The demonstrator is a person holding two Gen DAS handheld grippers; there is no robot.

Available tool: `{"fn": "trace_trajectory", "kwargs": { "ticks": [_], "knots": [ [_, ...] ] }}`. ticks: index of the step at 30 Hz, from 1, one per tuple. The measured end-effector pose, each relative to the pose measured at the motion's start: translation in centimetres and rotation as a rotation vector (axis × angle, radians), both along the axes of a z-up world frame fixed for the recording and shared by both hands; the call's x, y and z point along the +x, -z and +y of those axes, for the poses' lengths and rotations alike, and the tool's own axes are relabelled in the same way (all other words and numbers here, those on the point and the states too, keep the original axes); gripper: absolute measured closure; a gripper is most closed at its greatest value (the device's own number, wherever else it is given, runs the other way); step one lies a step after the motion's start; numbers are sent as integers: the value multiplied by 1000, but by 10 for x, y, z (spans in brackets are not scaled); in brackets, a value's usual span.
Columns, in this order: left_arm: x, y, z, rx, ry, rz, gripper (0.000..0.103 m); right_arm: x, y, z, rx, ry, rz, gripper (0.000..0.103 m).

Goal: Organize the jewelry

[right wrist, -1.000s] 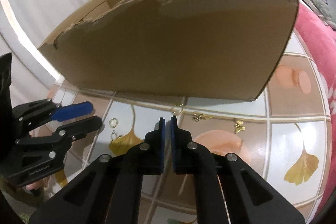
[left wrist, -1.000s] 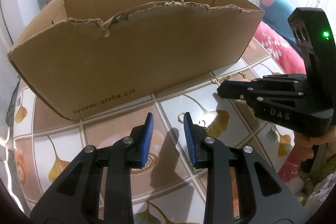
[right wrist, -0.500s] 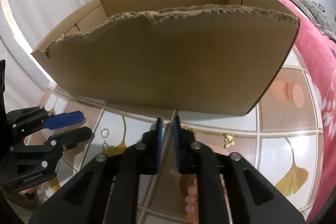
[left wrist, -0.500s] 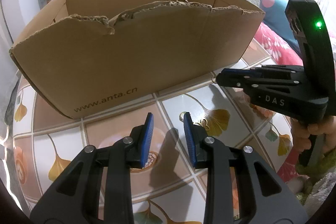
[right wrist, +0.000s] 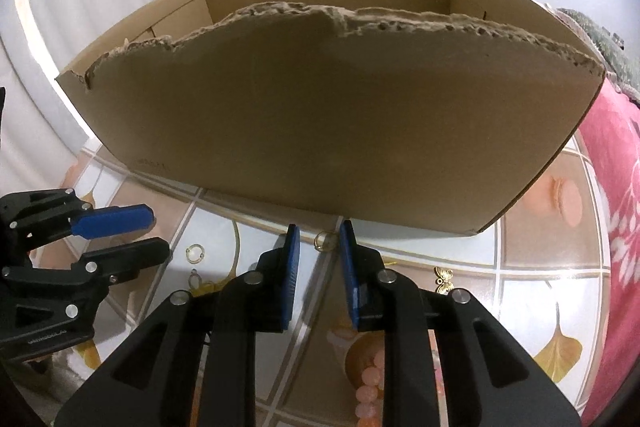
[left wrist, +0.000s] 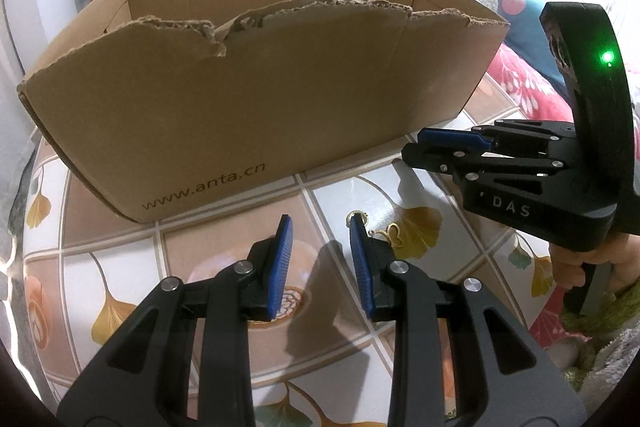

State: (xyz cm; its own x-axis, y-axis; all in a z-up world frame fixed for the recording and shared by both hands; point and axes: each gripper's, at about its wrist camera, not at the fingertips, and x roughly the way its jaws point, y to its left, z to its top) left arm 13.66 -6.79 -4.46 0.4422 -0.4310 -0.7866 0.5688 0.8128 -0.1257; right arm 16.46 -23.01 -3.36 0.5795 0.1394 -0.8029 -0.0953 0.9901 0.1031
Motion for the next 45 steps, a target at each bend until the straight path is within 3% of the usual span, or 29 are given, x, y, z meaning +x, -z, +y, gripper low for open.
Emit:
{"fn": "trace_trajectory", "kwargs": {
  "ticks": [4, 21, 27, 36, 45],
  "knots": [
    [0, 0, 0, 1, 1, 0, 75, 2, 0, 0, -4, 7, -5, 92],
    [2, 2, -5, -9, 41, 3, 75, -16, 0, -1, 41, 0, 20, 92],
    [4, 8, -13, 22, 61, 3, 75, -18, 0, -2, 66, 7, 23, 92],
    [1, 7, -28, 114, 99, -30, 84, -22, 0, -6, 81, 9, 19, 92],
    [0, 7, -32, 124, 112, -21, 87, -24, 1, -9, 92, 9, 17, 92]
  ]
}}
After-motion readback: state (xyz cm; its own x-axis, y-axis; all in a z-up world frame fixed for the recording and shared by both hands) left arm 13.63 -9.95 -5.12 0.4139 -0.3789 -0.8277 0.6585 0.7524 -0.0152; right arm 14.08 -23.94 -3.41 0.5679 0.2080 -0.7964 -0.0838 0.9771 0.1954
